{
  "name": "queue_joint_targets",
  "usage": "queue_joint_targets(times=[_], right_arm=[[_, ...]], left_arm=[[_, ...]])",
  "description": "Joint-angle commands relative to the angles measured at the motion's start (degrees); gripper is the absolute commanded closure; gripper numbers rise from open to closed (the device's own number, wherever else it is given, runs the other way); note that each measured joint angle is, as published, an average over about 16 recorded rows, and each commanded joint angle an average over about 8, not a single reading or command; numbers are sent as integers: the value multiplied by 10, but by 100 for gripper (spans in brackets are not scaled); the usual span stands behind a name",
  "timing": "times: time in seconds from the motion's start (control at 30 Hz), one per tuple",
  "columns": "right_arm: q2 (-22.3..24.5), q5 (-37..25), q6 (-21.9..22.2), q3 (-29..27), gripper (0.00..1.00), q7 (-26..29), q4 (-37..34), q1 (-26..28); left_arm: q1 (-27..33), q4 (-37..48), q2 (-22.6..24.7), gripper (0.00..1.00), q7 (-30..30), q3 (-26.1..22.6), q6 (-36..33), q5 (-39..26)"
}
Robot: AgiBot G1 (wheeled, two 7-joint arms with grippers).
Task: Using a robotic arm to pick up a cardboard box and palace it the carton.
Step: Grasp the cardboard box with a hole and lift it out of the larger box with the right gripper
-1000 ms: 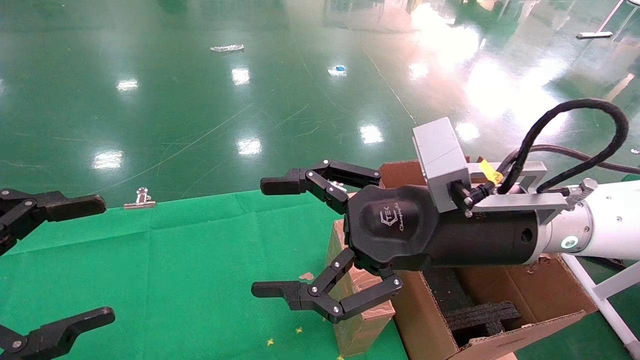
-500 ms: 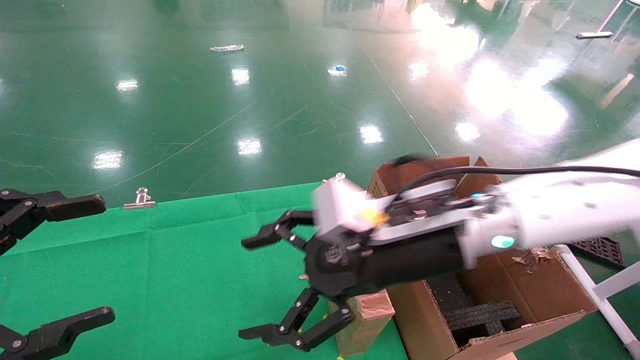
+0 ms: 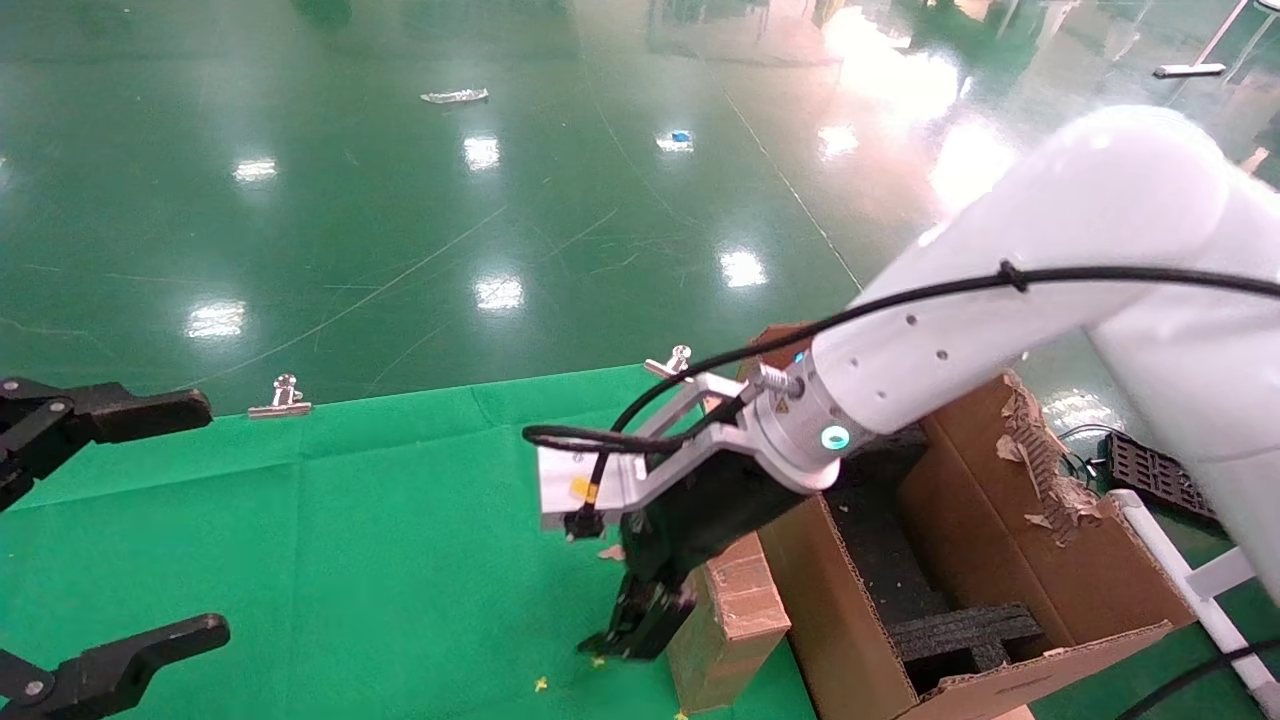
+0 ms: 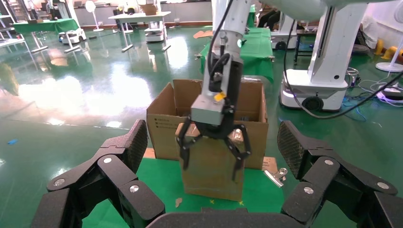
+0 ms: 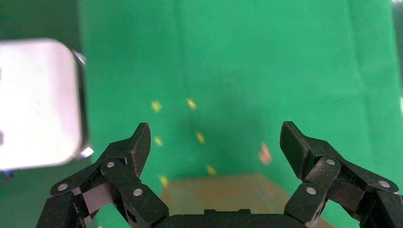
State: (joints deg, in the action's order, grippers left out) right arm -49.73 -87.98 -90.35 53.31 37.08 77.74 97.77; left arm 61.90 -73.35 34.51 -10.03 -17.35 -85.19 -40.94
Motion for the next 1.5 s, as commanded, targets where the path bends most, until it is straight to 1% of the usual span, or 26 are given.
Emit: queue_joint_targets(times=[0.03,0.3,0.47,0.57,0.73,0.87,0.97,1.03,1.1,1.23,1.33,1.4,1.5], right_arm=[[-4,-20,-1,28,0,15,1,26],[15,-9,-5,151,0,42,1,168],[12,4,-3,233,0,53,2,228],[5,20,-1,276,0,56,2,248],[-6,61,3,336,0,59,1,262],[-12,86,7,371,0,69,0,271],[-13,92,13,389,0,91,-2,285],[-13,86,20,397,0,124,-3,297],[-13,78,25,405,0,178,-6,308],[-18,72,28,417,0,318,-22,319],[-22,88,28,422,0,408,-47,314],[-23,103,29,422,0,449,-66,308],[-26,121,32,423,0,487,-93,297]], left_arm=[[0,0,0,0,0,0,0,0],[0,0,0,0,0,0,0,0],[0,0,0,0,0,0,0,0],[0,0,0,0,0,0,0,0],[0,0,0,0,0,-1,0,0],[0,0,0,0,0,-1,0,0],[0,0,0,0,0,-1,0,1],[0,0,0,0,0,-1,0,1],[0,0,0,0,0,-1,0,1],[0,0,0,0,0,-1,0,1],[0,0,0,0,1,-1,0,1],[0,0,0,0,1,-1,0,1],[0,0,0,0,1,-1,1,1]])
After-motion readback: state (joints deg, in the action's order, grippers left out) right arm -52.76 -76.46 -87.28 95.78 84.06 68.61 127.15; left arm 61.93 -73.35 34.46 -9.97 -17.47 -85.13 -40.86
